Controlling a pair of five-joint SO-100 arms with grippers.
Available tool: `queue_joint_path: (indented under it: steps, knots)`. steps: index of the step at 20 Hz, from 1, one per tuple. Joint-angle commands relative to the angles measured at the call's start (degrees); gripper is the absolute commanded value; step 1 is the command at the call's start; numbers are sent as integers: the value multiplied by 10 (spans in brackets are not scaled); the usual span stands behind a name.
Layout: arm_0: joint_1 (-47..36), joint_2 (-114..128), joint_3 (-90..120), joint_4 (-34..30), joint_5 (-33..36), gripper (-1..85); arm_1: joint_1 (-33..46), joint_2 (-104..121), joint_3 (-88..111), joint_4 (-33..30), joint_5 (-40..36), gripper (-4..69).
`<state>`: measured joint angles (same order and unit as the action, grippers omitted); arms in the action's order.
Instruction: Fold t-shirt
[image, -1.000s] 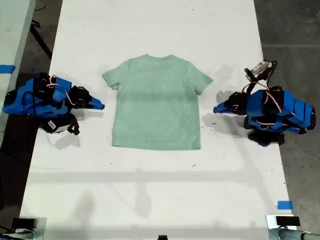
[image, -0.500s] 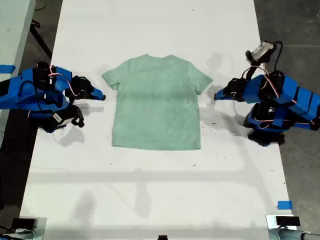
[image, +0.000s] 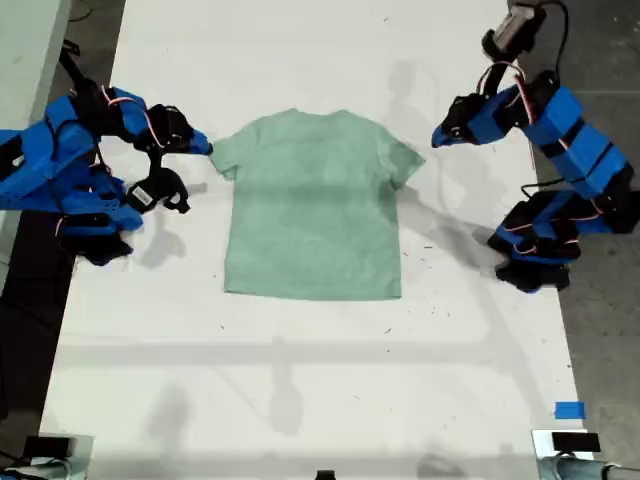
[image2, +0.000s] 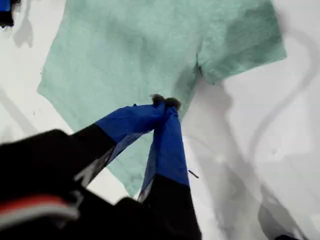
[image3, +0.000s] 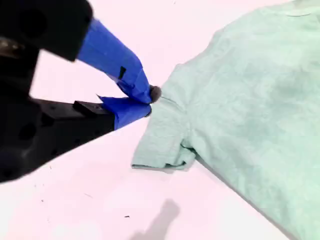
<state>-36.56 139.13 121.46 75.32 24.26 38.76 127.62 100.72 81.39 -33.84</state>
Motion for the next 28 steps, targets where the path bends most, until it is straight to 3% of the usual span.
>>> queue_joint_path:
  steps: [1,4,6,7,10,14,21,25,28]
  knots:
    - [-66,-57,-96,27,43,0,51,-57,-125,41,-62,-12]
    - [-113,-114,-150,52,82,13,87,-115,-195,73,-125,-10]
    - [-120,-127,-160,54,94,140,99,-139,-202,75,-171,195]
    - [-120,-128,-161,51,100,179,105,-149,-195,70,-192,252]
    - [-123,-133,-160,47,113,229,123,-158,-149,37,-243,315]
    - [-134,-147,-160,43,123,232,141,-158,-48,-44,-300,325]
    - [-134,-162,-155,35,124,232,176,-222,157,-257,-339,321]
    - [-134,-173,-150,27,125,232,185,-297,164,-316,-357,326]
    - [-134,-180,-147,23,125,229,192,-338,149,-338,-365,277]
